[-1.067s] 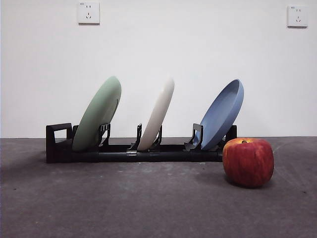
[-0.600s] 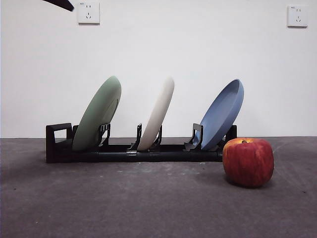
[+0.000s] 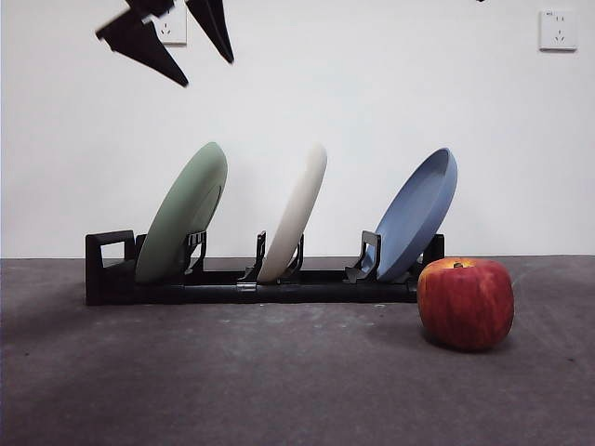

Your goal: Take the green plate from the plate rack,put the plate on the table,take the apple from the table,put the apple in the plate

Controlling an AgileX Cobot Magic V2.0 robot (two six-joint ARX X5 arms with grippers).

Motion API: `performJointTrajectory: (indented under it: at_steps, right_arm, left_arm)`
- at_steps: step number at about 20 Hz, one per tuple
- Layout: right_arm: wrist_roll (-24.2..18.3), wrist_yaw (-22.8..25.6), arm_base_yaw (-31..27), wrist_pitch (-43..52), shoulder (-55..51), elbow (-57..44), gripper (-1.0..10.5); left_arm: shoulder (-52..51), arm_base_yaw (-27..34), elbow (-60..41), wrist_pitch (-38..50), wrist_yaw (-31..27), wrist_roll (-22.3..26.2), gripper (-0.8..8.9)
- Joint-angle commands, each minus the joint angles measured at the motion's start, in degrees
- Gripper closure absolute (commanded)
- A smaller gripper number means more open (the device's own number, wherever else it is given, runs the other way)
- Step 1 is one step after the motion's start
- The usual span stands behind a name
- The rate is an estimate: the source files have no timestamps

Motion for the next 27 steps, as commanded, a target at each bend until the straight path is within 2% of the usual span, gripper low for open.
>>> performJointTrajectory:
  at_steps: [1, 11, 12, 15, 24, 27]
  right_arm:
    - [-0.31, 1.05, 0.02, 0.09, 0.26, 0.26, 4.4]
    - [-0.63, 1.81, 0.02, -1.53, 0.26, 0.26, 4.4]
    - [-0.70, 2.14, 0.00, -1.62, 0.26, 0.26, 4.4]
    - [-0.70, 2.56, 0.00, -1.62, 0.26, 0.26, 4.4]
    - [-0.68, 2.58, 0.00, -1.57, 0.26, 0.26, 4.4]
    - [-0.68, 2.58, 0.00, -1.55, 0.26, 0.26, 4.4]
  left_arm:
    - [4.26, -0.13, 2.49, -1.07, -1.38, 0.85, 4.38]
    - [12.11, 0.57, 2.49, -1.95, -1.11, 0.17, 4.45]
    - [12.11, 0.57, 2.49, -1.84, -1.09, 0.17, 4.95]
    - [12.11, 0.61, 2.49, -2.34, -1.09, 0.22, 8.36]
    - [11.87, 0.76, 3.02, -2.58, -0.61, 0.17, 8.21]
    - [11.87, 0.20, 8.90, -4.76, 0.98, 0.20, 8.21]
